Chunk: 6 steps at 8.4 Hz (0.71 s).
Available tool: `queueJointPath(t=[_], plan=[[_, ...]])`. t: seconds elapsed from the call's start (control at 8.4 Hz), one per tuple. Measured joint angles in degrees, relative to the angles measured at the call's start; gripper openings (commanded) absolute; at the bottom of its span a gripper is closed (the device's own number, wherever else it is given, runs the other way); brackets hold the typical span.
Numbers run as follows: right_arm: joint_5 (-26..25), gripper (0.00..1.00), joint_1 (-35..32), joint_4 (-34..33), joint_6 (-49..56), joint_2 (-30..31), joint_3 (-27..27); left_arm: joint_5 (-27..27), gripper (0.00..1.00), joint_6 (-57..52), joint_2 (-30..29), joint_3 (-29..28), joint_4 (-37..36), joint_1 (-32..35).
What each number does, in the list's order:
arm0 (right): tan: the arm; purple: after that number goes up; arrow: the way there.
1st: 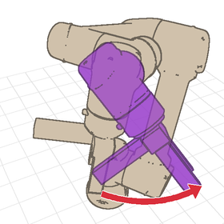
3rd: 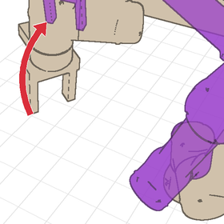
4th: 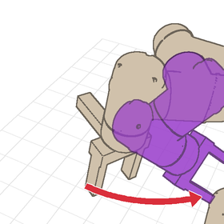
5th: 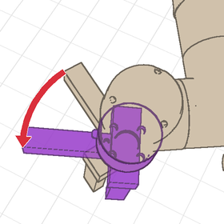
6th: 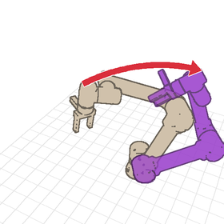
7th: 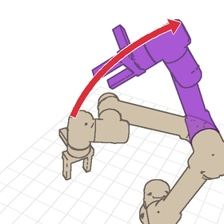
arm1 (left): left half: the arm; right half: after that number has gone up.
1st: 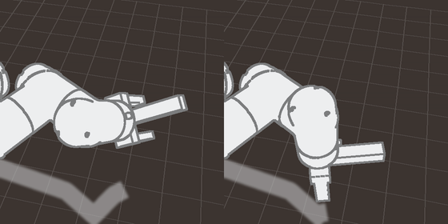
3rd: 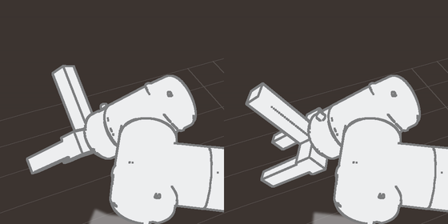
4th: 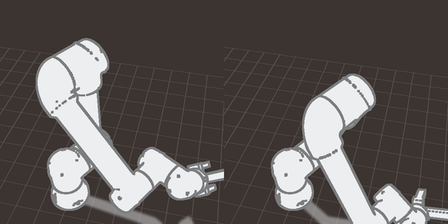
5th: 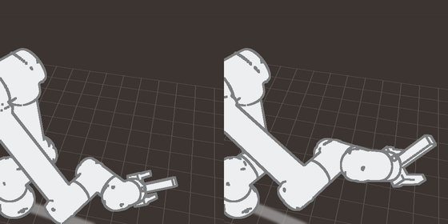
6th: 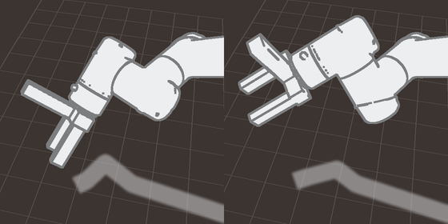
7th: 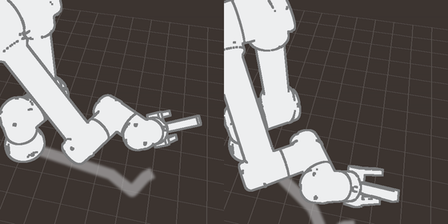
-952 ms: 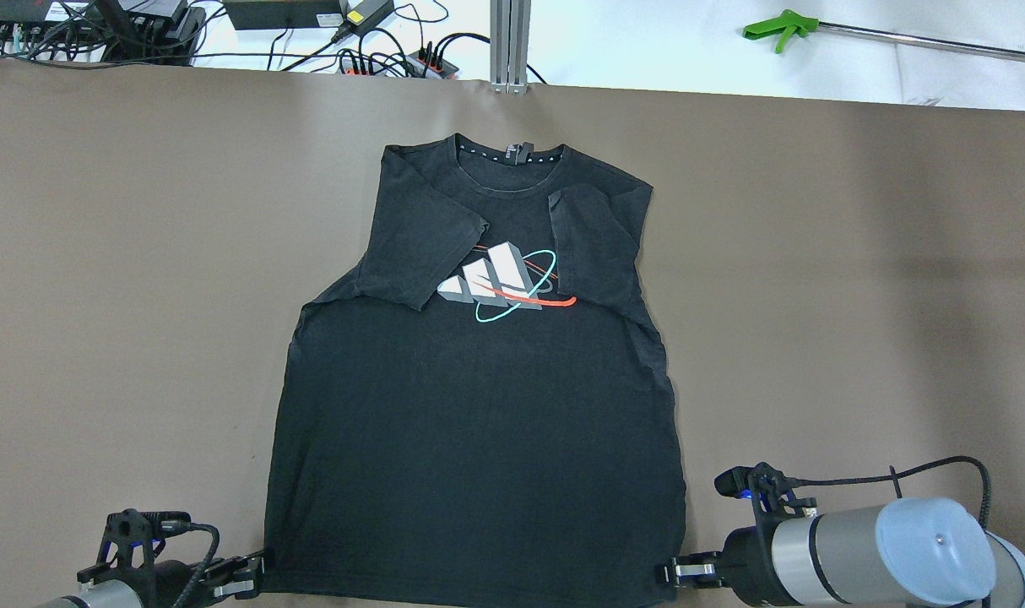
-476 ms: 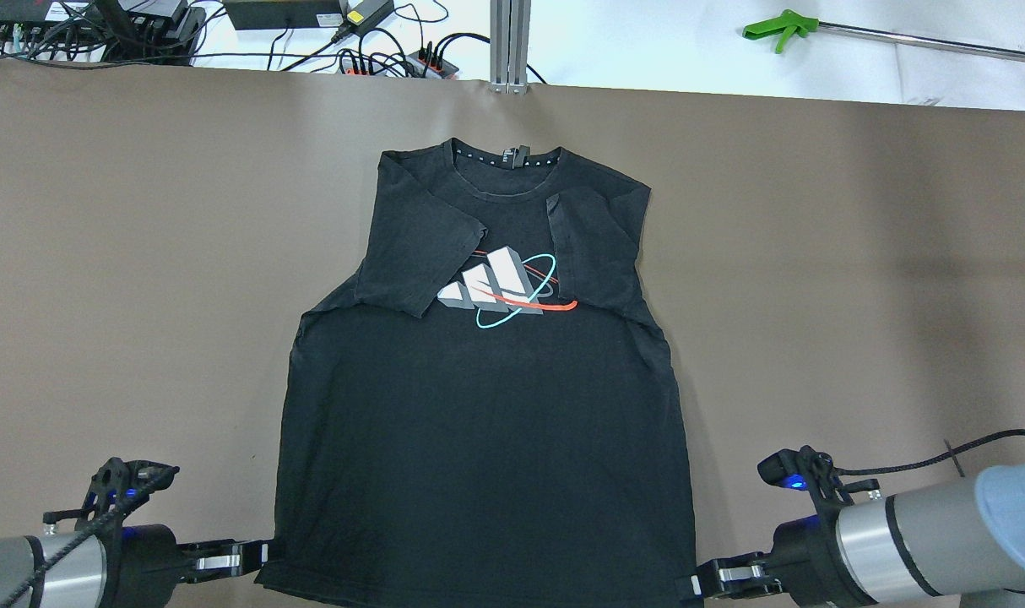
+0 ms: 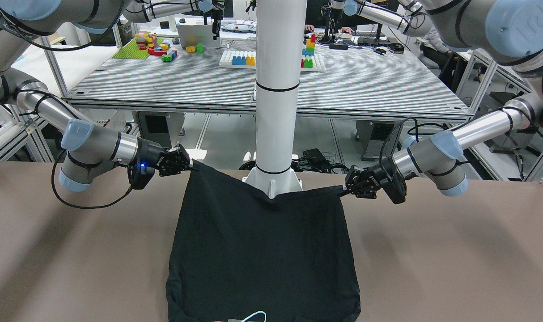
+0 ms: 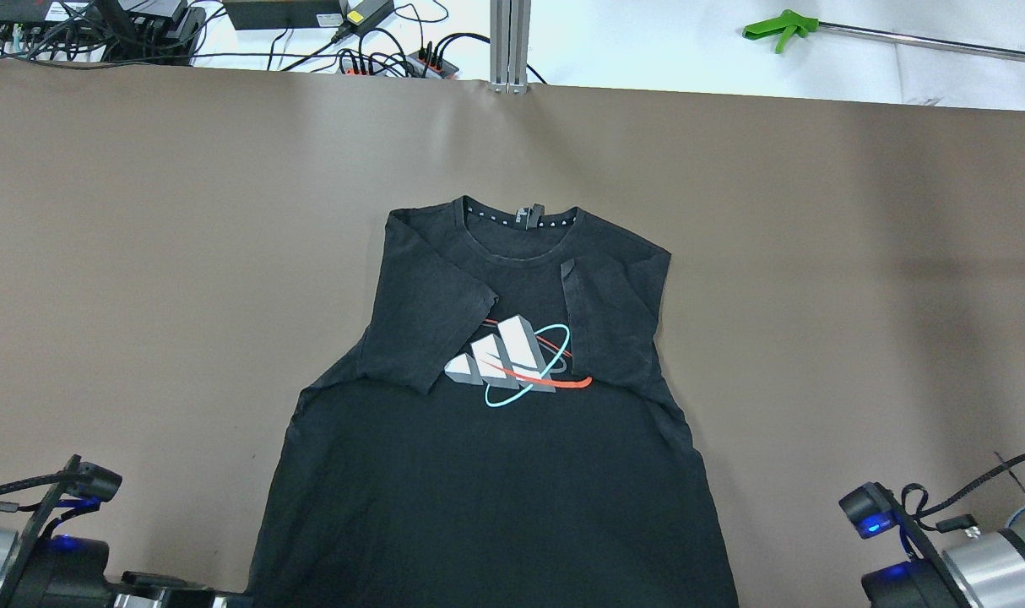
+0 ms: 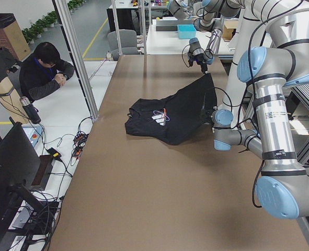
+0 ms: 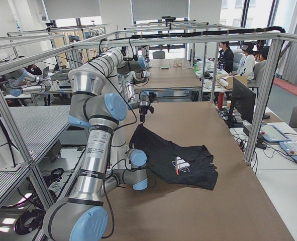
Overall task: Fold clothes
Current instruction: 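Lift the hem with both grippers and fold it over toward the collar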
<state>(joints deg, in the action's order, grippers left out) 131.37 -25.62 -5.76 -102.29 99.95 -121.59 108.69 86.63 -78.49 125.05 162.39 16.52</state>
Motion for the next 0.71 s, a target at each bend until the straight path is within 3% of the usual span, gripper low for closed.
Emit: queueJointPath(t=[0.24,0.48,0.71], plan=[[1.8,0.0,-0.5,9.5,-5.4,0.8,0.7,3.6,0.0,0.1,0.9,0.8,3.9,0.5],[2.1,0.0,-5.8,11.5,-6.7,-1.1,5.1,2.1,0.0,2.3,0.3,0.4,4.4,2.5],[4.0,0.0,-15.2,11.6,-6.8,-3.1,9.6,0.7,0.0,5.7,-3.4,-0.4,2.3,7.9]])
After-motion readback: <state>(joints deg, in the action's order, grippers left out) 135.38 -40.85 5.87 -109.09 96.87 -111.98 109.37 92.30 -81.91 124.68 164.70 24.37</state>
